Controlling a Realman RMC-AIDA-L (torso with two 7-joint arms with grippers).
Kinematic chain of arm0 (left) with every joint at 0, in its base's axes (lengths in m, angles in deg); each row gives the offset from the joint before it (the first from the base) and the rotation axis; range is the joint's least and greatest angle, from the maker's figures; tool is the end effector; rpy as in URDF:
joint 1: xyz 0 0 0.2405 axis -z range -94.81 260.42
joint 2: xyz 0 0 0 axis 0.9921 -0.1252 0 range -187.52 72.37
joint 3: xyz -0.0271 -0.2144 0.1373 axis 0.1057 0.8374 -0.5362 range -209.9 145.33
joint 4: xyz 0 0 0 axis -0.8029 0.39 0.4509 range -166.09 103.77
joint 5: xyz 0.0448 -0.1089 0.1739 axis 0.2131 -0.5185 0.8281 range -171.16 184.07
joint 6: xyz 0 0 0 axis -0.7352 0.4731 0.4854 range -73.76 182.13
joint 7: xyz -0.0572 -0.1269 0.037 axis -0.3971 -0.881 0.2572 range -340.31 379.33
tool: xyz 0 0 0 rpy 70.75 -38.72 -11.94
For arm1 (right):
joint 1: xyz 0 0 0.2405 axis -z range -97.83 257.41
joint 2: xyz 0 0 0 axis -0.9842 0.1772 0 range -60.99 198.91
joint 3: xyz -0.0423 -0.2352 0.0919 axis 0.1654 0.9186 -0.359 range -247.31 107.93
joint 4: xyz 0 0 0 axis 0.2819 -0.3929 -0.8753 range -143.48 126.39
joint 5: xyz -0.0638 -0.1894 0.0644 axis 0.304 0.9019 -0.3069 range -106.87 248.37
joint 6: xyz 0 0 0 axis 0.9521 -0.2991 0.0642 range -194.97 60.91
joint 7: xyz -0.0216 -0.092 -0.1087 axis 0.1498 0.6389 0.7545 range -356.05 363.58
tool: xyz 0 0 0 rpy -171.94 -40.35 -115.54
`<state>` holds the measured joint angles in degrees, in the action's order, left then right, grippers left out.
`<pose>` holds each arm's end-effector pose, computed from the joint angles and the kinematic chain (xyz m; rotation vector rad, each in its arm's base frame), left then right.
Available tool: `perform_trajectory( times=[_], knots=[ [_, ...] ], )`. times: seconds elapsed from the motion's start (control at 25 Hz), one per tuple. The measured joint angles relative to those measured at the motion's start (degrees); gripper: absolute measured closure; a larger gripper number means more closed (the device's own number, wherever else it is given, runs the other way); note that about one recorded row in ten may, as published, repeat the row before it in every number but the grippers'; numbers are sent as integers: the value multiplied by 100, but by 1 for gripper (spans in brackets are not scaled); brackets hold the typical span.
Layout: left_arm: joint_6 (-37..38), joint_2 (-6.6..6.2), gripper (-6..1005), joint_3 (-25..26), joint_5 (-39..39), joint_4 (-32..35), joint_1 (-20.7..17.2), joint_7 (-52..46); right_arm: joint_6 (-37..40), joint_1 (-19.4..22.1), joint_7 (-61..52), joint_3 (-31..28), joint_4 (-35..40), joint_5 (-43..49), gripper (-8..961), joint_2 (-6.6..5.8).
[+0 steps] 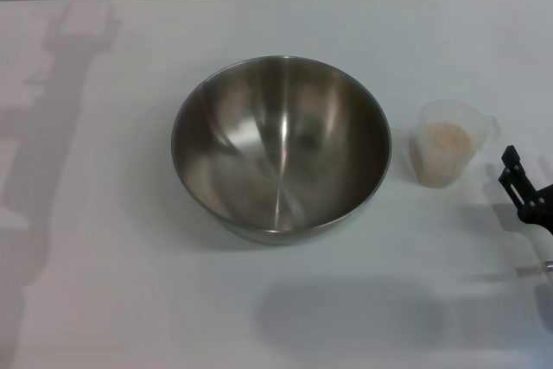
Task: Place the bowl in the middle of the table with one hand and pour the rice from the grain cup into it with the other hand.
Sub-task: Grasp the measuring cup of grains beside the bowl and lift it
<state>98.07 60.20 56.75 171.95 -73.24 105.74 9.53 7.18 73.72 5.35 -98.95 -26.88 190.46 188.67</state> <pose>-0.2443 0.4101 0.0607 -1.4679 -0.4477 -0.8810 0.3554 0.2139 -0.0506 -1.6040 0.6041 0.6028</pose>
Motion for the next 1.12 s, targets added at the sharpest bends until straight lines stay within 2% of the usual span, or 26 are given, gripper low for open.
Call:
perform_trajectory(
  times=[0.6, 1.12],
  knots=[
    [146, 18, 274, -18, 0, -27, -76, -38, -70, -258, -11, -8, 248, -24, 195, -32],
    [147, 26, 274, 6, 0, -37, -57, -39, -344, -450, -46, 120, 239, 0, 194, -12]
  ],
)
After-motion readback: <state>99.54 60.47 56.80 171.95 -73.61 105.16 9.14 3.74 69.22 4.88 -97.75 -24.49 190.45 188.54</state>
